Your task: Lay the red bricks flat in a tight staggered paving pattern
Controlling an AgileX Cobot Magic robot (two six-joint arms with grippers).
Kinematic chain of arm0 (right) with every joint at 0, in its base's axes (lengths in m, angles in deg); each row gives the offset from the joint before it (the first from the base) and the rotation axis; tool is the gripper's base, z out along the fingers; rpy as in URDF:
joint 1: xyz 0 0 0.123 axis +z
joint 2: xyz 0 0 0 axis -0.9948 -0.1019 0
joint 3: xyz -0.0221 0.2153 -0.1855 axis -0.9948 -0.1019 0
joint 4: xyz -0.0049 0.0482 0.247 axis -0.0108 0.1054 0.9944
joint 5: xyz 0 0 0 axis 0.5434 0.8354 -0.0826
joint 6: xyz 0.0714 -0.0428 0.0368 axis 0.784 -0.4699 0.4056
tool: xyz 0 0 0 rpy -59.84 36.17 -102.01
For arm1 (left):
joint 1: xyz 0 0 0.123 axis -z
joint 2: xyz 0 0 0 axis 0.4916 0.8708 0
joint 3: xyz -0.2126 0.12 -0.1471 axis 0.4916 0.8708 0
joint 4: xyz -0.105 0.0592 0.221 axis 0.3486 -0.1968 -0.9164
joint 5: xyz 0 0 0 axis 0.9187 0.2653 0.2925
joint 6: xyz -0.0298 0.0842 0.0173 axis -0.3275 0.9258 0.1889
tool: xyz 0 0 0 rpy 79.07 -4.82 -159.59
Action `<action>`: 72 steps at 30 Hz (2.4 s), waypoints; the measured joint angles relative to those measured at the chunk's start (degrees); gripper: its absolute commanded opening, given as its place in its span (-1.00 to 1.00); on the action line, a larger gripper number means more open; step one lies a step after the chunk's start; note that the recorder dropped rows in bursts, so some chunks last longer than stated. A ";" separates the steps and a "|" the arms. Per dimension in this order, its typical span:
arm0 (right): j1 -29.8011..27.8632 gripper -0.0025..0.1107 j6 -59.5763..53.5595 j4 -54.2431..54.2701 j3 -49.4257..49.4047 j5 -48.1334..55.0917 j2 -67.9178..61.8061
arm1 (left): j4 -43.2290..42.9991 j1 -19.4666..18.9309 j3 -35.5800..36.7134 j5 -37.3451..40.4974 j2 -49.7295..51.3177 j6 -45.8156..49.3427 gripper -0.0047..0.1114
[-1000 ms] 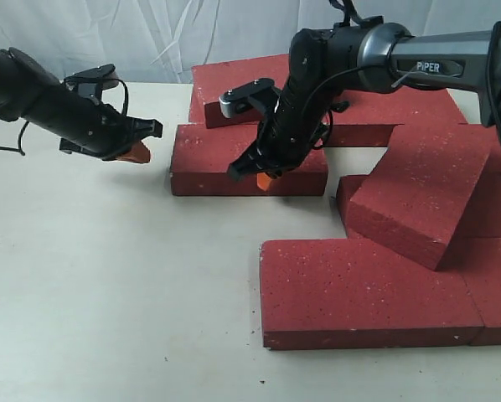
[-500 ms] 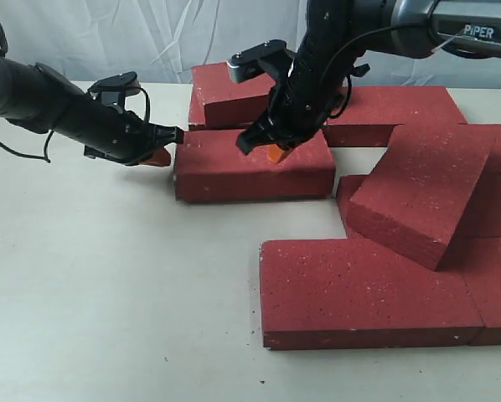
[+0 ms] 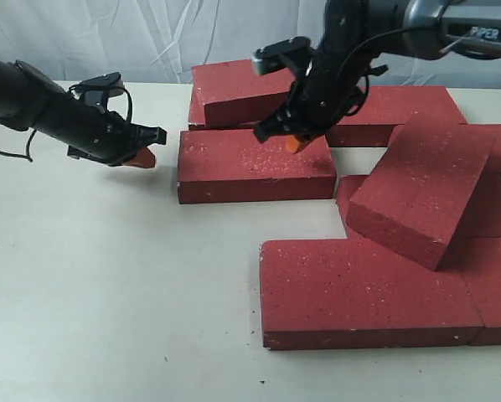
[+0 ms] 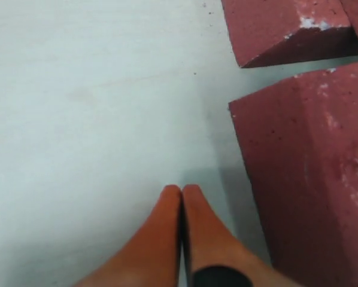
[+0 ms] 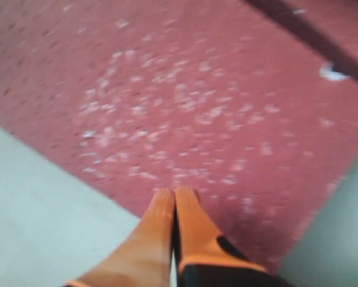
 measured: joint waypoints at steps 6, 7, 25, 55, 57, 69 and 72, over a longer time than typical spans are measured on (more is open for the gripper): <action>-5.41 -0.97 2.85 -3.42 0.00 -0.57 0.55 | 0.97 3.09 0.00 -0.33 0.00 1.01 -0.92; -6.12 -0.97 3.66 -4.11 0.00 -0.57 0.55 | 1.11 3.62 0.00 -0.43 0.00 1.01 -0.92; -8.74 -0.97 7.11 -5.95 0.00 -3.64 -4.66 | 3.64 4.85 -0.45 -4.60 0.47 2.29 -0.92; -8.74 -0.97 4.10 -3.01 0.00 -5.51 -6.57 | 10.52 6.65 -1.16 -5.65 2.25 8.30 -0.92; -8.74 -0.97 4.10 -3.11 0.00 -6.10 -6.57 | 10.52 6.75 -1.16 -6.10 2.25 8.30 -0.92; -8.91 -0.97 3.88 -2.08 0.00 -10.05 -6.57 | 10.52 6.75 -1.16 -6.10 2.25 8.42 -0.92; -8.91 -0.97 3.88 -2.21 0.00 -10.06 -6.57 | 10.41 6.75 -1.16 -5.99 2.25 8.42 -0.92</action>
